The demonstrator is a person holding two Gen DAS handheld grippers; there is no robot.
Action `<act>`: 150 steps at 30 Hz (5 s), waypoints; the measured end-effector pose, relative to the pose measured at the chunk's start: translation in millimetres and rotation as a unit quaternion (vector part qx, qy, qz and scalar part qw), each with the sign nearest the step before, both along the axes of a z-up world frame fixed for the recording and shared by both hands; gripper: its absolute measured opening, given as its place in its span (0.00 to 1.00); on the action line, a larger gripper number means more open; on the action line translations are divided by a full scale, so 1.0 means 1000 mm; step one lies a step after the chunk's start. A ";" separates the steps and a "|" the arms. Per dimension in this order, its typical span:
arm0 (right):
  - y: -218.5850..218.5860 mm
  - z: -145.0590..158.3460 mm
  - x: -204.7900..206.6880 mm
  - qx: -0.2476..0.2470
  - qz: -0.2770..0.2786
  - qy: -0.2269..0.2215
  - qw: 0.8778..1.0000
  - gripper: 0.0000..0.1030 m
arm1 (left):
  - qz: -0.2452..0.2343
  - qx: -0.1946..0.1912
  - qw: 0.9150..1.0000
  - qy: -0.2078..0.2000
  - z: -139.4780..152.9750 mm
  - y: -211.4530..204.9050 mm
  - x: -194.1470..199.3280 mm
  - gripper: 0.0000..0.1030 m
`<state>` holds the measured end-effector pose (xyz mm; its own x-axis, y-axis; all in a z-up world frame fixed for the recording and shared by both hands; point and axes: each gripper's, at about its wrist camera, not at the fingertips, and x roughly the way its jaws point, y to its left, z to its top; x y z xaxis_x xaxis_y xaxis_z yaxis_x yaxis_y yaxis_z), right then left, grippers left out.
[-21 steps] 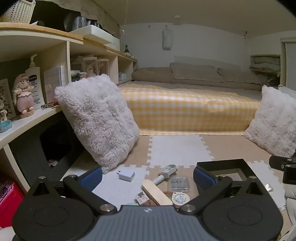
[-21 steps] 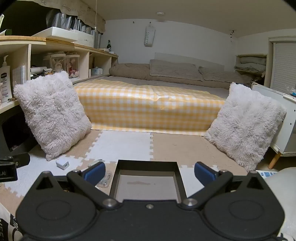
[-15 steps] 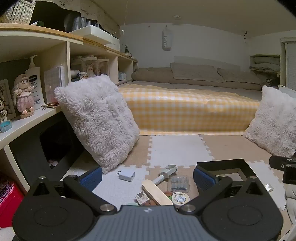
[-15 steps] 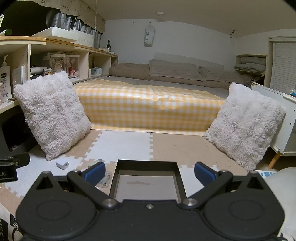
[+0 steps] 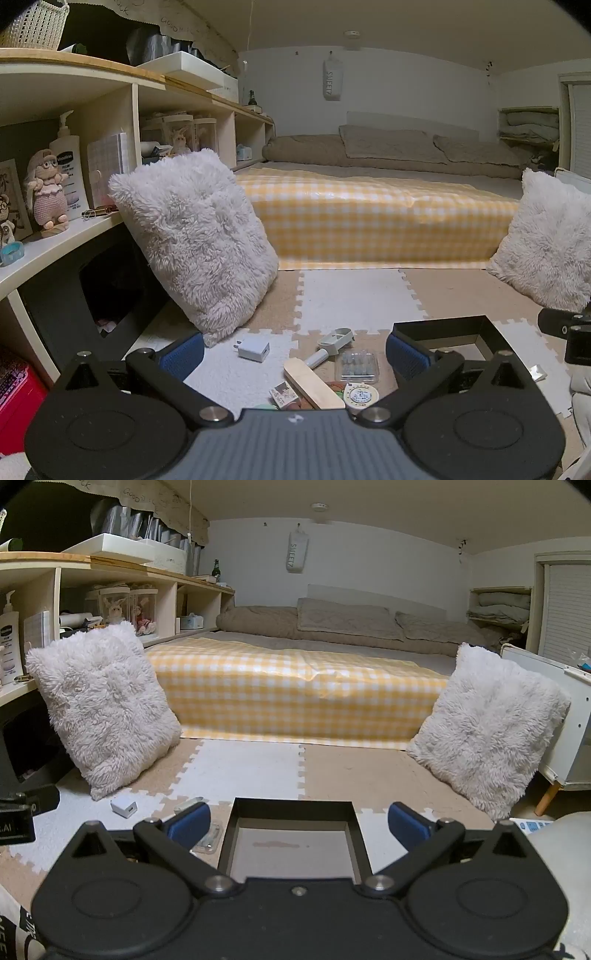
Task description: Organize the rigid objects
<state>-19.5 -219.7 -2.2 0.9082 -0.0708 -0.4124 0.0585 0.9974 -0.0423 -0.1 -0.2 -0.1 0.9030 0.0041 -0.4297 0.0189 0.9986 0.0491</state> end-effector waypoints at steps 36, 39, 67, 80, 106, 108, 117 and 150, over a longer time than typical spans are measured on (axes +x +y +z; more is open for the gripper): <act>0.000 0.000 0.000 0.001 0.000 0.000 1.000 1.00 | 0.000 0.002 1.000 0.000 0.000 0.000 0.000 1.00; 0.000 0.000 0.000 0.001 0.000 0.000 1.000 1.00 | 0.000 0.002 1.000 0.000 0.000 0.000 0.000 1.00; -0.001 0.000 -0.001 0.002 0.000 0.000 1.000 1.00 | 0.000 0.002 1.000 0.001 0.000 0.000 0.000 1.00; -0.002 -0.001 -0.004 0.003 -0.001 -0.003 1.000 1.00 | -0.003 0.002 1.000 -0.005 0.004 -0.003 -0.004 1.00; -0.041 0.038 0.065 0.015 -0.033 -0.028 0.999 1.00 | -0.013 -0.008 0.999 -0.031 0.048 0.001 0.077 1.00; -0.049 0.037 0.077 0.019 -0.041 -0.025 0.999 1.00 | -0.011 -0.009 1.000 -0.024 0.046 0.004 0.090 1.00; -0.091 0.014 0.140 0.066 -0.014 0.038 0.997 1.00 | -0.010 0.000 0.999 0.030 0.027 0.011 0.146 1.00; -0.111 -0.140 0.241 0.043 -0.001 0.404 0.914 0.13 | -0.001 -0.094 0.920 0.381 -0.127 0.048 0.224 0.70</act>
